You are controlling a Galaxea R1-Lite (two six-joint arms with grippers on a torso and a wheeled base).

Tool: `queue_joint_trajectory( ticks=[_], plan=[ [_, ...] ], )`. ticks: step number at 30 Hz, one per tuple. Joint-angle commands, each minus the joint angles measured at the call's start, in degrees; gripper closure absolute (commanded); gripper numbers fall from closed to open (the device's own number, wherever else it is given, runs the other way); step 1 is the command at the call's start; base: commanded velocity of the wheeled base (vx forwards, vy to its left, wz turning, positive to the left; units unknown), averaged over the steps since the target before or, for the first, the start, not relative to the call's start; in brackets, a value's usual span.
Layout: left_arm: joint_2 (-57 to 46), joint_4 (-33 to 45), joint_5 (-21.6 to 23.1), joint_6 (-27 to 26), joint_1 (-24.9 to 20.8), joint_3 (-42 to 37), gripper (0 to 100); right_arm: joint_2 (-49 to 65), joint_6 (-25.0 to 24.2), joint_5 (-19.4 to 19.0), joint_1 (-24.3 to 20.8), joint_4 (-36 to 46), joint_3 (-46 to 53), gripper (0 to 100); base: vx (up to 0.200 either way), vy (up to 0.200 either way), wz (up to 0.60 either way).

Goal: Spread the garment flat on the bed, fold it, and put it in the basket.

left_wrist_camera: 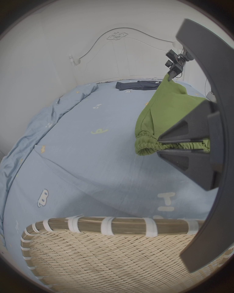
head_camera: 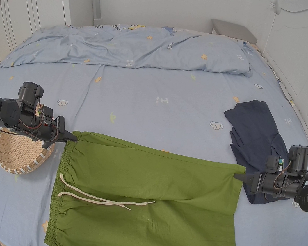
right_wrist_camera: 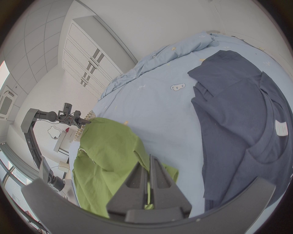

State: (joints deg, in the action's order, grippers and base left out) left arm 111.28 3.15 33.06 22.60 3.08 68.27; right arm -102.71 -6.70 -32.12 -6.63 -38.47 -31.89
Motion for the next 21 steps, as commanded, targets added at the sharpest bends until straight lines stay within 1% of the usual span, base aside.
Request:
queue_joint_trajectory(
  ticks=[1,5,6,7,13,14,15,16,17,21],
  plan=[
    [-0.1,-2.4,-0.3,0.0,0.3,-0.7,100,0.9,-0.4,0.1,-0.2,8.0,-10.8,100,0.0,0.0,0.0],
    [-0.1,-5.5,-0.3,0.3,0.5,-1.2,100,0.4,-0.3,0.2,-0.1,15.7,-20.9,100,0.0,0.0,0.0],
    [-0.1,-5.6,-0.3,0.3,0.5,-1.3,100,0.4,-0.3,0.2,-0.1,16.1,-21.3,100,0.0,0.0,0.0],
    [-0.1,-6.9,-0.3,0.3,0.6,-1.6,100,0.2,-0.2,0.2,0.0,19.4,-25.8,100,0.0,0.0,0.0],
    [0.3,-10.7,-0.4,0.3,1.3,-1.7,100,-4.0,0.4,0.3,-0.1,31.8,-41.7,100,0.0,0.0,0.0],
    [0.3,-10.7,-0.4,0.3,1.3,-1.7,100,-4.2,0.5,0.3,-0.1,32.0,-42.0,100,0.0,0.0,0.0],
    [0.3,-11.6,-0.3,0.3,1.7,-1.7,100,-5.9,0.6,0.4,-0.1,34.3,-45.7,100,0.0,0.0,0.0],
    [0.3,-11.7,-0.3,0.3,1.7,-1.7,100,-6.1,0.7,0.4,-0.1,34.4,-46.0,100,0.0,0.0,0.0],
    [0.5,-12.5,-0.3,0.3,2.0,-1.7,100,-8.4,0.9,0.4,-0.1,35.9,-49.0,100,0.0,0.0,0.0],
    [0.7,-13.5,-0.3,0.3,2.6,-1.7,100,-10.9,1.0,0.4,-0.1,36.5,-52.0,100,0.0,0.0,0.0]
  ],
)
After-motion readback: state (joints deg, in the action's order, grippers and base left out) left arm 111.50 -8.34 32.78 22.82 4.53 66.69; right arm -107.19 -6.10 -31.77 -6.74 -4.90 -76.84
